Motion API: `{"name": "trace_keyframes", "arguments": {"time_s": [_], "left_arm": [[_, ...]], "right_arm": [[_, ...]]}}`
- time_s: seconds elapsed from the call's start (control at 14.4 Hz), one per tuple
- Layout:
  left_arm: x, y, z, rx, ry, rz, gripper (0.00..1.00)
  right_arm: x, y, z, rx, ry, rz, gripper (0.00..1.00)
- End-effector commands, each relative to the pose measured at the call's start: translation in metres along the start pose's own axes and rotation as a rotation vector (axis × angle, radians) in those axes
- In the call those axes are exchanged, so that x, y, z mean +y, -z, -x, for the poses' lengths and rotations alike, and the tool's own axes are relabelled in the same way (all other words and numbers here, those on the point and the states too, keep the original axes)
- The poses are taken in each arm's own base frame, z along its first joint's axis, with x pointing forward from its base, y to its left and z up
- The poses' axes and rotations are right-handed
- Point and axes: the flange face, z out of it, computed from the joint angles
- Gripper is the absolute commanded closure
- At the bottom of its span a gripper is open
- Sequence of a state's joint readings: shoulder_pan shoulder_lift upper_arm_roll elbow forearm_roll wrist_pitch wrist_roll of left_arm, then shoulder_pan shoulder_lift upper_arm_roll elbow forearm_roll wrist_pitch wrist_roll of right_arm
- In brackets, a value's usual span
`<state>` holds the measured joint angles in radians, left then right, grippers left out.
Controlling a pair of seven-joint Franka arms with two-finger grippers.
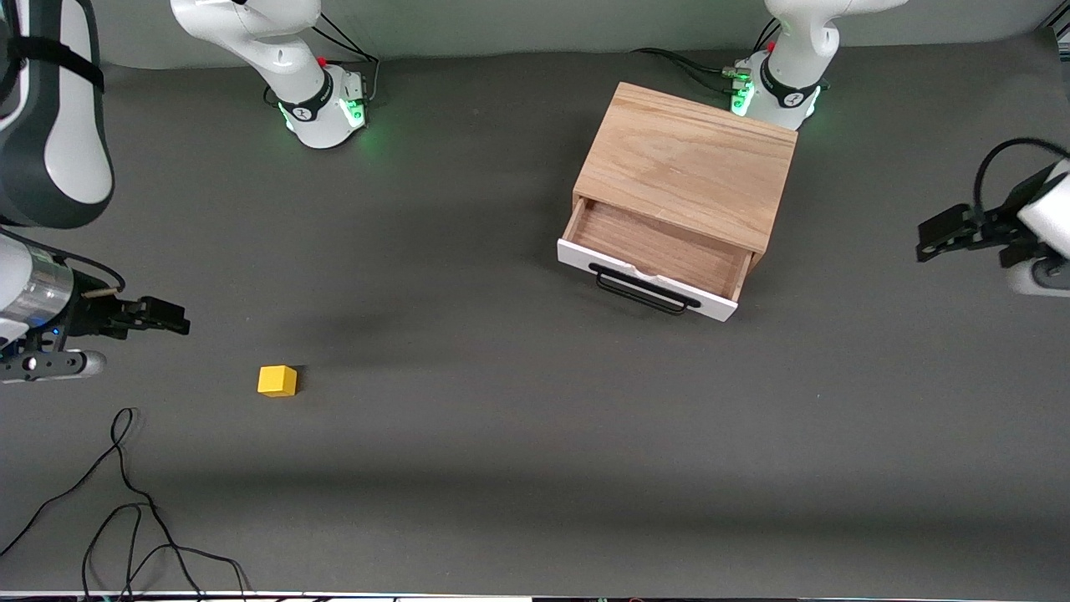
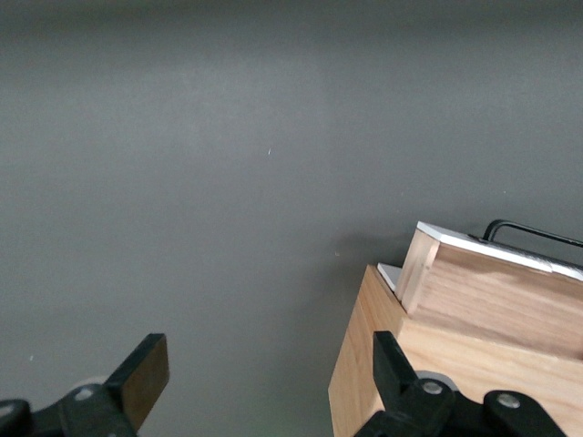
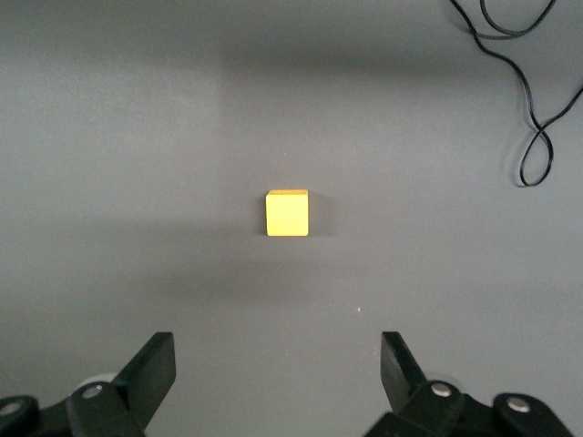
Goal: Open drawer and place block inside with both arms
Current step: 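Move the right gripper over the yellow cube and lower it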
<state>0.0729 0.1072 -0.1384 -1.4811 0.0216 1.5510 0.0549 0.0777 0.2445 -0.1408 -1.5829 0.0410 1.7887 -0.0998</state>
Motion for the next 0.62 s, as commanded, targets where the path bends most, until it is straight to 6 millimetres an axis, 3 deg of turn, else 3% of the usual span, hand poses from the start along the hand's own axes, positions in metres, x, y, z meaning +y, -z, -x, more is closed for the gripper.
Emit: {"name": "trace_keyframes", "arguments": {"time_s": [0.0,0.28,0.56], "left_arm": [[0.010,-0.013,0.043,0.047,-0.031,-0.020,0.00],[0.018,-0.011,0.048,0.047,-0.034,-0.021,0.00],[0.015,0.031,0.041,0.041,-0.030,-0.021,0.00]], "right_arm": [[0.002,-0.024,-0.018,0.018,0.014,-0.007,0.00],[-0.002,-0.088,-0.034,0.003,0.024,-0.036,0.00],[-0.004,-0.161,-0.023,-0.014,0.016,-0.064,0.00]]}}
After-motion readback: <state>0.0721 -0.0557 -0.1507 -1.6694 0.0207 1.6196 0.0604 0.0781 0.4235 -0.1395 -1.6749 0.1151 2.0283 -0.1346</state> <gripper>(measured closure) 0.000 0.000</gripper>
